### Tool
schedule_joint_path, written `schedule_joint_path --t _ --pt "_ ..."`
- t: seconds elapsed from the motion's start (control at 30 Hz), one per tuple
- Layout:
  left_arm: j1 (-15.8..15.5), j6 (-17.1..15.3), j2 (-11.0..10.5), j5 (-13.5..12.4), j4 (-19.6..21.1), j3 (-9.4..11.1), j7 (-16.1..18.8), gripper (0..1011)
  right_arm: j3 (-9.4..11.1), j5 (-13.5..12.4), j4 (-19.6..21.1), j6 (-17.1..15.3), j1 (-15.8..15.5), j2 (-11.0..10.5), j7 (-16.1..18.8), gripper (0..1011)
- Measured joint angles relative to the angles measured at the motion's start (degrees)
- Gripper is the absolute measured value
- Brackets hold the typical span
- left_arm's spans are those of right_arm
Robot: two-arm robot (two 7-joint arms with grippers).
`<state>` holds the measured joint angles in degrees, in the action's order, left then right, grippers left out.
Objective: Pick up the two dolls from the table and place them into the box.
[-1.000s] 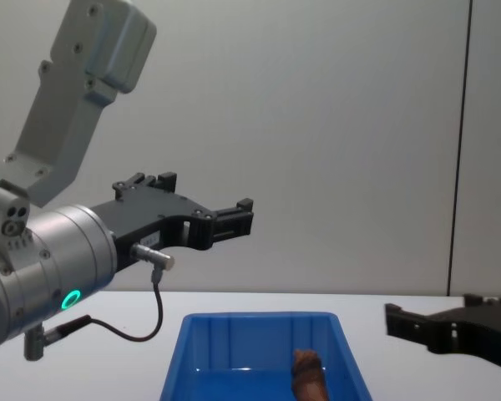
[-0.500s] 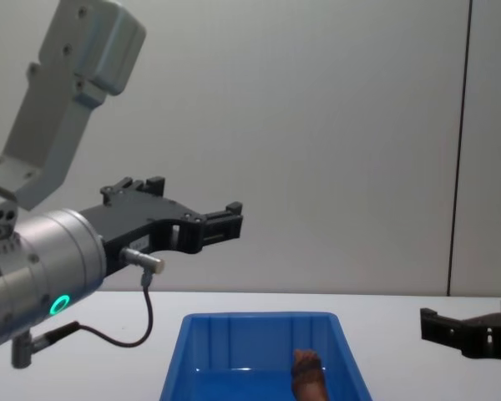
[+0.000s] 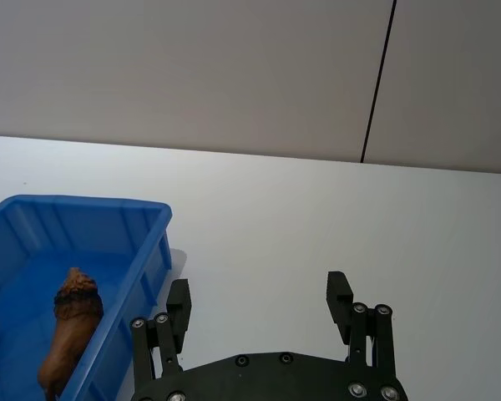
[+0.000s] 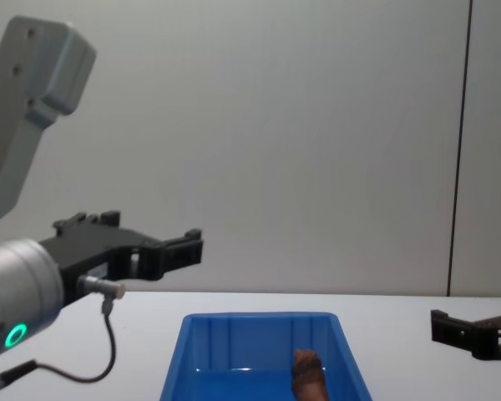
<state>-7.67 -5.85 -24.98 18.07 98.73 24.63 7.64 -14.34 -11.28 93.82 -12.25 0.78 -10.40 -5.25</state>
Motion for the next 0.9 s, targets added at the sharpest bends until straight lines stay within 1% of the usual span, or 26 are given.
schedule_joint_path --t 0.1,0.17,0.23,0.47,0.7,0.73,0.9 --pt "1.0 -0.9 -0.4 1.6 0.5 -0.2 1.4 1001 0.0 0.0 0.0 0.0 0.0 0.0 -0.1 1001" --pt "1.3 -1.1 -0.5 2.1 0.6 -0.3 1.7 1001 0.0 0.0 0.0 0.0 0.0 0.0 -0.1 1001" --pt "2.2 -1.9 -0.9 3.5 1.0 -0.5 2.9 1001 0.1 0.0 0.1 0.0 -0.1 -0.1 -0.2 1001" --pt "4.1 -4.0 -1.8 6.7 1.2 -1.0 4.5 1001 0.1 -0.1 0.1 0.0 -0.1 -0.1 -0.3 1001" --pt "5.4 -6.5 -2.6 9.0 0.7 -1.5 4.7 1001 0.1 -0.1 0.1 0.0 -0.1 -0.1 -0.3 1001" --pt "5.4 -6.5 -2.6 9.0 0.7 -1.5 4.7 1001 0.1 -0.1 0.1 0.0 -0.1 -0.1 -0.3 1001" --pt "6.1 -8.6 -3.4 10.0 0.2 -2.0 4.3 1001 0.1 -0.1 0.1 0.0 -0.2 -0.1 -0.4 1001"
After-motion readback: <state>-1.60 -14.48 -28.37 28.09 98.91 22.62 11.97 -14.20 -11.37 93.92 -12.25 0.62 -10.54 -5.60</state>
